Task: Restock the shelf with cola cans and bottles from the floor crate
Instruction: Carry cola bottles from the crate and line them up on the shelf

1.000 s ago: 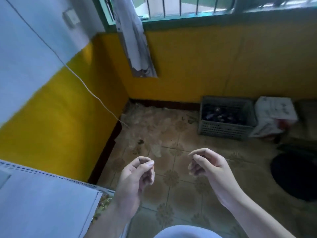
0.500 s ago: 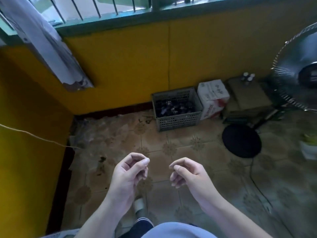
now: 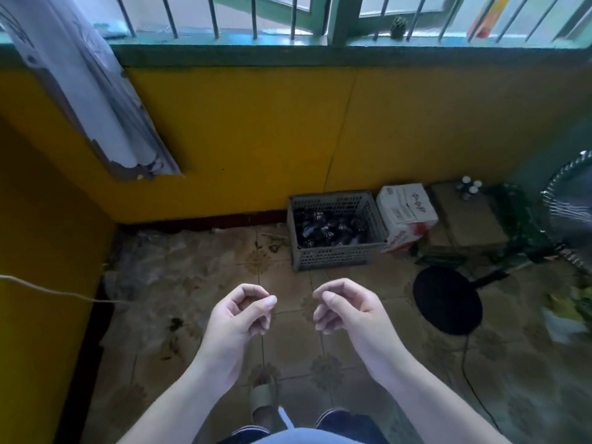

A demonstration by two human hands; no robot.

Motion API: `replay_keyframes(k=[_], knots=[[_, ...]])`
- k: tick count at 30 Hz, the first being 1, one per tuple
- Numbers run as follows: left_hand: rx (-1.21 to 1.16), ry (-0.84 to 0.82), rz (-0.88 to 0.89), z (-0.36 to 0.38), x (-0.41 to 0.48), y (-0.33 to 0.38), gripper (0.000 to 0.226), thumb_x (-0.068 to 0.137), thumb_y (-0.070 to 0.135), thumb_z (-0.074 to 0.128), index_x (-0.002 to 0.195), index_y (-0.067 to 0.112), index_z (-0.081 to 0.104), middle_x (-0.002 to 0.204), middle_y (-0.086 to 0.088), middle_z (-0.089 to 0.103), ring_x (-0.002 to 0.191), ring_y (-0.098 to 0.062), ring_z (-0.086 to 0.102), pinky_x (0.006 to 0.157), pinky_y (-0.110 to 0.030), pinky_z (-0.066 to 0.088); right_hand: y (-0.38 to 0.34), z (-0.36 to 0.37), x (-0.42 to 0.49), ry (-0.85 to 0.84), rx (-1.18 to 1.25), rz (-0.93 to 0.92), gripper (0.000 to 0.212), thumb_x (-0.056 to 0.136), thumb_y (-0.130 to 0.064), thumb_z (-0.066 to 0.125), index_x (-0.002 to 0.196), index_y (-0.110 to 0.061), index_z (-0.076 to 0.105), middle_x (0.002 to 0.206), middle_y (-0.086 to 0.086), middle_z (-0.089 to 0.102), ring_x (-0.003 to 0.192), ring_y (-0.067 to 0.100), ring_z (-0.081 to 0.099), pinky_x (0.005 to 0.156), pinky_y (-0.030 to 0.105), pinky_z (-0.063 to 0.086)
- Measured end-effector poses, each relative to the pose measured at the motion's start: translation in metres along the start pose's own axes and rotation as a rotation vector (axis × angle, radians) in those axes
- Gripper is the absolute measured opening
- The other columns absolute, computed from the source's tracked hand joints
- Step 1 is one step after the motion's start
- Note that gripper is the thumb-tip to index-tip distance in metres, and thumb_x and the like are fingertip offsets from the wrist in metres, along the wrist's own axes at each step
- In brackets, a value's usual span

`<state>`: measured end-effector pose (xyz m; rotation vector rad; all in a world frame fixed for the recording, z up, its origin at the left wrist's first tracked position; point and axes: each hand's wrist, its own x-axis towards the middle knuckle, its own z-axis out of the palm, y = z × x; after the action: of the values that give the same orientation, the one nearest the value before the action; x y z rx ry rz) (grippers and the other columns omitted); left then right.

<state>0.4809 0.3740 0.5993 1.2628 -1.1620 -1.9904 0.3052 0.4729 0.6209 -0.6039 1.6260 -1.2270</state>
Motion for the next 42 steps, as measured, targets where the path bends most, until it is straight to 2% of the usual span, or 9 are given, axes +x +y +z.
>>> replay_keyframes(k=[4,9,14,18,22,31,37,42], knots=[[0.058,-0.025,-0.040,-0.008,0.040,0.018,0.008,0.094,0.013,0.067,0.095,0.006,0.066,0.071,-0.010,0.060,0.065,-0.019,0.055,0.067,-0.031,0.047,-0.023,0.010,0.028,0.025,-0.009,-0.082,0.019,0.104,-0.006,0.051,0.100,-0.007,0.069,0.078,0.008,0.073,0.070,0.021,0.069,0.065,0.029,0.057],[0.073,-0.055,-0.070,0.002,0.076,0.022,0.017,0.101,0.013,0.057,0.089,0.005,0.065,0.072,-0.012,0.059,0.066,-0.021,0.054,0.067,-0.034,0.045,-0.015,-0.007,0.050,0.040,0.020,0.000,0.019,0.104,-0.005,0.052,0.099,-0.007,0.070,0.079,0.012,0.073,0.070,0.023,0.069,0.066,0.030,0.056],[0.034,0.061,-0.217,0.026,0.118,0.005,0.030,0.104,0.010,0.044,0.084,0.006,0.066,0.070,-0.011,0.058,0.062,-0.020,0.051,0.061,-0.033,0.040,-0.006,-0.057,0.085,0.119,0.116,0.051,0.018,0.102,-0.002,0.053,0.099,-0.002,0.071,0.078,0.015,0.072,0.068,0.025,0.068,0.063,0.030,0.055],[0.091,0.121,-0.200,0.061,0.158,0.014,0.030,0.105,0.013,0.043,0.088,0.003,0.066,0.072,-0.012,0.059,0.064,-0.021,0.053,0.063,-0.034,0.042,0.000,-0.109,0.131,0.196,0.195,0.113,0.020,0.103,-0.003,0.050,0.099,-0.001,0.070,0.077,0.016,0.070,0.066,0.025,0.065,0.062,0.031,0.055],[0.079,0.141,-0.172,0.115,0.204,0.036,0.029,0.104,0.011,0.044,0.085,0.004,0.064,0.070,-0.011,0.058,0.063,-0.020,0.052,0.063,-0.034,0.043,-0.009,-0.162,0.183,0.189,0.256,0.231,0.022,0.104,-0.004,0.048,0.101,0.001,0.069,0.075,0.016,0.068,0.062,0.022,0.064,0.059,0.029,0.053],[0.039,0.020,-0.203,0.256,0.272,0.069,0.030,0.102,0.007,0.044,0.076,0.006,0.059,0.067,-0.010,0.055,0.060,-0.018,0.052,0.062,-0.032,0.042,-0.050,-0.257,0.289,0.030,0.109,0.358,0.023,0.101,-0.002,0.047,0.095,-0.003,0.069,0.070,0.011,0.068,0.060,0.020,0.062,0.059,0.028,0.051],[-0.003,0.100,-0.302,0.251,0.323,0.066,0.033,0.101,0.010,0.047,0.071,0.007,0.059,0.065,-0.011,0.054,0.060,-0.019,0.051,0.062,-0.034,0.042,-0.062,-0.271,0.335,-0.115,-0.079,0.407,0.021,0.101,-0.006,0.050,0.092,-0.006,0.069,0.069,0.009,0.068,0.059,0.020,0.063,0.058,0.026,0.050],[-0.084,0.112,-0.397,0.229,0.382,0.061,0.028,0.100,0.009,0.048,0.073,0.006,0.058,0.062,-0.007,0.054,0.055,-0.017,0.050,0.061,-0.033,0.040,-0.069,-0.266,0.370,-0.067,-0.169,0.511,0.017,0.098,-0.007,0.053,0.092,-0.008,0.070,0.069,0.009,0.069,0.060,0.020,0.065,0.058,0.027,0.051]])
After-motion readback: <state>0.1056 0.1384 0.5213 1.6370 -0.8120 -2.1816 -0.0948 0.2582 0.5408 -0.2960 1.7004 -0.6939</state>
